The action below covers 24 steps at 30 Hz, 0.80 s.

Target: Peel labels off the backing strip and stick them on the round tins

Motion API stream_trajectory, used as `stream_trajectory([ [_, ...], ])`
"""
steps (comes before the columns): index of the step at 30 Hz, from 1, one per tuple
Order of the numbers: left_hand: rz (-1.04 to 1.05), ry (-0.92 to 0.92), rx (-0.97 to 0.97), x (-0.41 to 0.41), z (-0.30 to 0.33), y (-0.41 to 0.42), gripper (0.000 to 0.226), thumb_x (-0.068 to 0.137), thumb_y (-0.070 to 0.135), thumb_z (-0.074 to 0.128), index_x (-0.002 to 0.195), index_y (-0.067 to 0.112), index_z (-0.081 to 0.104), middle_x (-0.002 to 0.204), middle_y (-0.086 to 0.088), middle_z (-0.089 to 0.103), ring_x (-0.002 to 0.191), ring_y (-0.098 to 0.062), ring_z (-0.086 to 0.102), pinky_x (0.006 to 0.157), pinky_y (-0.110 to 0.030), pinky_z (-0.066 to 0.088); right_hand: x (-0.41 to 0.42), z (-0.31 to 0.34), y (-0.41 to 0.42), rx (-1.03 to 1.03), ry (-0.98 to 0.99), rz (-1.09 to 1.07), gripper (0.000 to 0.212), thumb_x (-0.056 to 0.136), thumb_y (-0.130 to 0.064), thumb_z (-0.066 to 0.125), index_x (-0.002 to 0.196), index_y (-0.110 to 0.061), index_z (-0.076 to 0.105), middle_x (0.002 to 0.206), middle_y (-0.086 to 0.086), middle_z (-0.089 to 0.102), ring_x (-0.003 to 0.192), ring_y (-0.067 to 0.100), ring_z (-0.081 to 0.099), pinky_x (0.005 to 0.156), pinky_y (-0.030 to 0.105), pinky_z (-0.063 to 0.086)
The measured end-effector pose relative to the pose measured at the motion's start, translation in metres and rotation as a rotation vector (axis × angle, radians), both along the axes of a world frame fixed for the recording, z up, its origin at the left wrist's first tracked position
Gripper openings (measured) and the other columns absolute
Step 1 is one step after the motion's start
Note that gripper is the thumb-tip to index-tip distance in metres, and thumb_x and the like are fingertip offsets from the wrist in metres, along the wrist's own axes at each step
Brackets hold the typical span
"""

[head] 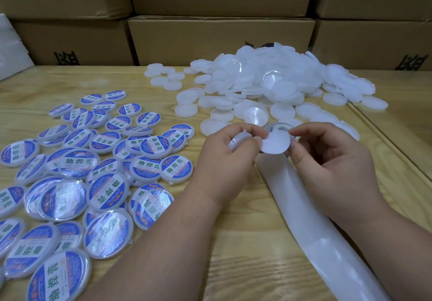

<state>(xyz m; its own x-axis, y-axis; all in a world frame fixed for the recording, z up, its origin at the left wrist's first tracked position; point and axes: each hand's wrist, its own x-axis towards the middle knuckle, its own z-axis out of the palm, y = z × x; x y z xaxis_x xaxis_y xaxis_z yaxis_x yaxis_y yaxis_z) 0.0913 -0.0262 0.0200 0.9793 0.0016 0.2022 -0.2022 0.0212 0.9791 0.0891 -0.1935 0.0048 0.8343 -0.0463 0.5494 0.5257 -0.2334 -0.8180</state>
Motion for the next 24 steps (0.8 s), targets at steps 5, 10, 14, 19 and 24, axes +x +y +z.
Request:
stream_trajectory([
  [5,-0.040,0.001,0.009,0.0006,-0.0022,0.0013,0.017,0.090,0.011,0.060,0.086,0.017,0.075,0.058,0.017,0.061,0.055,0.001,0.052,0.052,-0.006,0.039,-0.0002,-0.0004,0.0008,-0.017,-0.013,-0.007,0.021,0.089,-0.005,0.075,0.094,-0.025,0.073,0.069,0.006,0.058,0.058,0.002,0.050,0.059,0.009,0.042],
  [10,-0.088,0.010,-0.091,0.0018,-0.0021,0.0008,0.021,0.083,0.025,0.053,0.087,0.018,0.073,0.072,0.001,0.068,0.058,-0.010,0.056,0.049,-0.014,0.041,0.0013,-0.0002,-0.0020,-0.023,0.015,-0.042,0.013,0.086,-0.015,0.077,0.085,-0.028,0.073,0.076,0.008,0.067,0.068,0.021,0.062,0.064,0.022,0.049],
  [14,-0.218,-0.003,-0.216,0.0009,-0.0038,0.0007,0.042,0.084,0.022,0.034,0.113,0.023,0.065,0.080,-0.014,0.069,0.045,-0.020,0.048,0.040,-0.017,0.034,-0.0007,0.0011,-0.0001,-0.014,0.022,-0.060,0.002,0.083,-0.025,0.072,0.084,-0.027,0.071,0.077,0.011,0.068,0.071,0.030,0.063,0.065,0.032,0.051],
  [19,-0.178,0.055,-0.339,0.0055,-0.0038,0.0002,0.041,0.082,0.026,0.033,0.115,0.035,0.056,0.094,-0.016,0.075,0.050,-0.025,0.051,0.043,-0.023,0.022,-0.0017,0.0033,-0.0016,0.061,0.003,0.019,0.022,0.091,-0.002,0.070,0.080,-0.022,0.067,0.071,-0.013,0.068,0.066,0.001,0.061,0.064,0.012,0.048],
  [24,-0.192,0.090,-0.329,0.0047,-0.0013,-0.0010,0.034,0.093,0.034,0.037,0.104,0.033,0.069,0.108,-0.004,0.076,0.059,-0.023,0.055,0.047,-0.031,0.019,-0.0024,0.0067,-0.0041,0.106,0.067,0.140,0.010,0.085,-0.009,0.057,0.075,-0.007,0.059,0.061,-0.016,0.057,0.059,0.003,0.052,0.061,0.015,0.042],
])
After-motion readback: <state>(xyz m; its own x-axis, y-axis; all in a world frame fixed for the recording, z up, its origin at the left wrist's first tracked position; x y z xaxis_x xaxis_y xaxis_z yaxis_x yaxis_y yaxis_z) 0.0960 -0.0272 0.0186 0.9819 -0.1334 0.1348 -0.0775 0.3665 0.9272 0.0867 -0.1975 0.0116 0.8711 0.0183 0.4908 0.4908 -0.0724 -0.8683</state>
